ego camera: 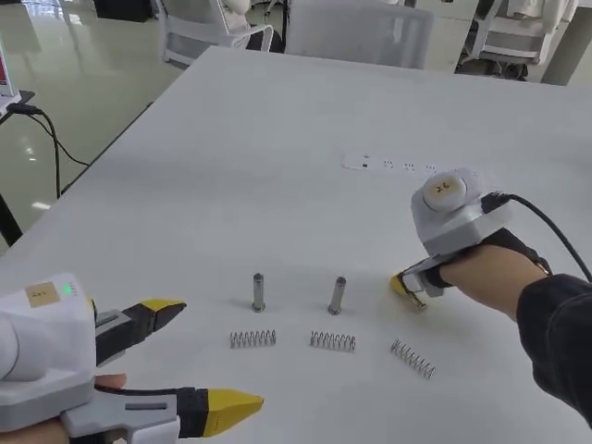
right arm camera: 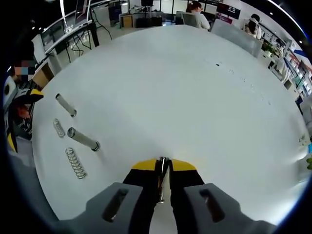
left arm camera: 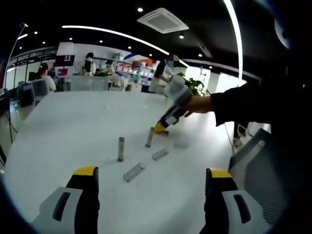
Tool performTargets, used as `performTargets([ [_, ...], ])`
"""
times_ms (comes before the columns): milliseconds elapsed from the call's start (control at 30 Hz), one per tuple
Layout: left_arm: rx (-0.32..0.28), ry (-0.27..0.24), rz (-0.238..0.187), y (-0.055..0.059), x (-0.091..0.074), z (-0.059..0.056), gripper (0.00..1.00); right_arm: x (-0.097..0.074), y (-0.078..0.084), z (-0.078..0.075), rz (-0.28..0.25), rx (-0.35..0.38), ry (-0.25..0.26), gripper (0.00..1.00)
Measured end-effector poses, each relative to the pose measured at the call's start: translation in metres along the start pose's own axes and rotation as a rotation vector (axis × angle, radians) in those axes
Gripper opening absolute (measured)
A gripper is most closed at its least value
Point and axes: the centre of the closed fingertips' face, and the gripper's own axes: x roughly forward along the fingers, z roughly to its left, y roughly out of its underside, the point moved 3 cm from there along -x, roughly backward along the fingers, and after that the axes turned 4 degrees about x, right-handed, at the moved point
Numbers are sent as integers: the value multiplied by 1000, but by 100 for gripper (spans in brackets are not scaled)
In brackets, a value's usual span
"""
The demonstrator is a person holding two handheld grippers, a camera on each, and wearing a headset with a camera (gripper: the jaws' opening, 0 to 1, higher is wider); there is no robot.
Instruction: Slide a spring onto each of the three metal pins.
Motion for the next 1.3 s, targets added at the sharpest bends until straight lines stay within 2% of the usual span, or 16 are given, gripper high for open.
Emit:
performTargets([
  [67,1,1,-1,-1,0,0,86,0,0,1,9,-10,14,5],
  [233,4,3,-6,-2,-1,0,86,-1,1,-1,13,29,17,5],
  [367,7,-2,-10,-3,-3,1,86,-4,2,-5,-23,63,14,5],
  [567,11,0,-9,-4,-3,0,85,-20,0,-2,-56,63,17,5],
  [633,13,2,-10,-5,-3,-1,85,-20,-2,-3,-74,73,11,5],
  [900,26,14,-15,-8,-2,-5,85,-39,5,7,-126,89,10,5],
  [1300,47,26,-21,-14,-2,-11,84,-48,8,11,-173,92,13,5],
])
